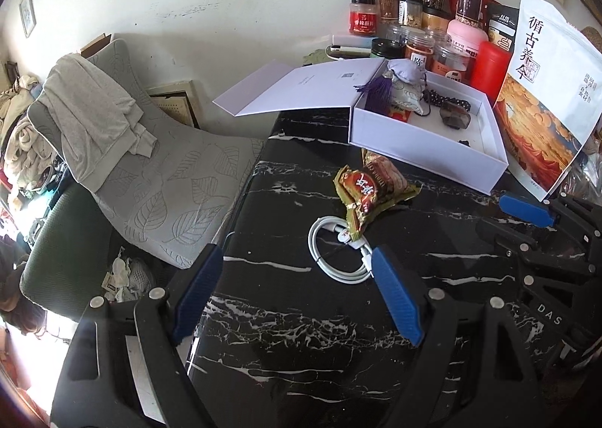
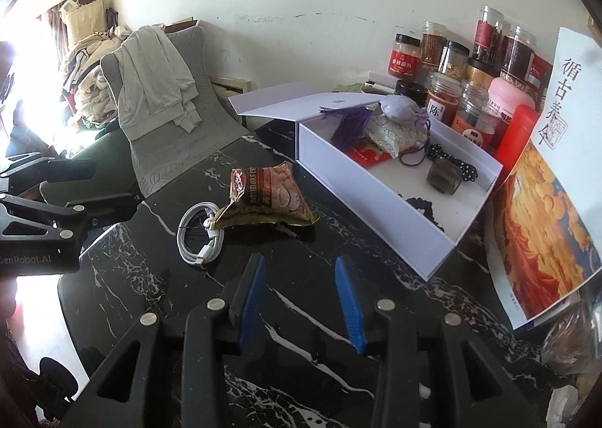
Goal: Organize objects
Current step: 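Move both tools toward the snack packet and white cable on the table, then grasp the white cable with the left tool while the right tool grasps the snack packet, then lift and carry the cable in the left tool and packet in the right tool to the box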
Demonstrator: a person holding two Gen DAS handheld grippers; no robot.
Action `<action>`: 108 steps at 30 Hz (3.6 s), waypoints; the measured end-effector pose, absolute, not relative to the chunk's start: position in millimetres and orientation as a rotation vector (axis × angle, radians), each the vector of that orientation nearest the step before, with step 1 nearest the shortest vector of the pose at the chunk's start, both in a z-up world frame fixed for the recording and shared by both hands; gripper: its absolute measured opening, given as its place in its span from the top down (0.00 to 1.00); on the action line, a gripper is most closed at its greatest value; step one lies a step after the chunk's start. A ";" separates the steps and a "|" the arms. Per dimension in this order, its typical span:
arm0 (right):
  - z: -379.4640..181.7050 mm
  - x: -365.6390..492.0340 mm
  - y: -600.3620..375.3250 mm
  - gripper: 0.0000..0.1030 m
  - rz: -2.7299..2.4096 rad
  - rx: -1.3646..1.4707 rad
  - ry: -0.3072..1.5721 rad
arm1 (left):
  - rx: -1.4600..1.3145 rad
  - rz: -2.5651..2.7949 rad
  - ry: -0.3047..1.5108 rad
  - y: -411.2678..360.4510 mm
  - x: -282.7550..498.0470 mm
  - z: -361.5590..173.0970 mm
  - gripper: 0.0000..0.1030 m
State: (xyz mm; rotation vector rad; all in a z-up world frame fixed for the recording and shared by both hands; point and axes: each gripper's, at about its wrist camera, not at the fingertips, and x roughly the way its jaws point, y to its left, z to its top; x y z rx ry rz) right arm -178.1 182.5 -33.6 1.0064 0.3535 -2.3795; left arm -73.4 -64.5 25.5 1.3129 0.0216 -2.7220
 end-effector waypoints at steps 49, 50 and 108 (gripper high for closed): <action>-89.7 -291.5 114.6 0.35 -2.138 1.184 0.293 | 1.596 -2.793 0.231 -78.6 -157.5 -72.8 0.15; -89.3 -291.0 118.7 0.36 -2.149 1.189 0.296 | 1.592 -2.795 0.231 -78.5 -158.2 -72.6 0.15; -100.1 -166.0 228.3 0.25 -2.290 1.222 0.393 | 1.524 -3.017 -0.153 10.2 -71.9 -68.7 0.27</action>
